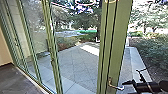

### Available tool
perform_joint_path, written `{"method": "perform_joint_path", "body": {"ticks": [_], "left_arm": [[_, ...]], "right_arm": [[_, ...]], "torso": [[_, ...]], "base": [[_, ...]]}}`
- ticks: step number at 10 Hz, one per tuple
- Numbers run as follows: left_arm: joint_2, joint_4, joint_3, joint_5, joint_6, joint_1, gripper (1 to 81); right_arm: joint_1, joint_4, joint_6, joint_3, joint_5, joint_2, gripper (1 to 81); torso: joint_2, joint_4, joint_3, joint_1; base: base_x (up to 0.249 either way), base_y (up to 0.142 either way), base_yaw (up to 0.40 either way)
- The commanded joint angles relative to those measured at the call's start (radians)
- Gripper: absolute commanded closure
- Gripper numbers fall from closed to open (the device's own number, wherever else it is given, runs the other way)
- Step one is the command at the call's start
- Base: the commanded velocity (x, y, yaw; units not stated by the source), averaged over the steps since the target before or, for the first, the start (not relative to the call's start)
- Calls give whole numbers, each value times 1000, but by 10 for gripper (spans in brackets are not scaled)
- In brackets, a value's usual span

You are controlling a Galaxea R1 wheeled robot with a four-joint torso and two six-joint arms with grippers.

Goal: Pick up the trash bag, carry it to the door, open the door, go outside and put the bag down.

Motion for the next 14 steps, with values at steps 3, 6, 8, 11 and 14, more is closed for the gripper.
{"method": "perform_joint_path", "body": {"ticks": [3, 6, 8, 11, 14], "left_arm": [[1, -2, 3, 58, -1, -54, 811], [1, -2, 0, 58, -1, -52, 811], [1, -2, -6, 60, -3, -52, 811], [3, -2, -9, 61, -1, -54, 811], [3, -4, -17, 63, -3, -53, 811]], "right_arm": [[87, 13, 15, -48, 11, 22, 10], [68, 13, 51, -117, 13, 63, 10], [68, 13, 74, -157, 19, 91, 10], [64, 15, 110, -215, 19, 131, 10], [52, 13, 163, -268, 49, 169, 10]], "torso": [[0, 0, 0, 0], [0, 0, 0, 0], [0, 0, 0, 0], [0, 0, 0, 0], [0, 0, 0, 0]], "base": [[0, 0, 0], [0, 0, 0], [0, 0, 0], [0, 0, 0], [0, 0, 0]]}}
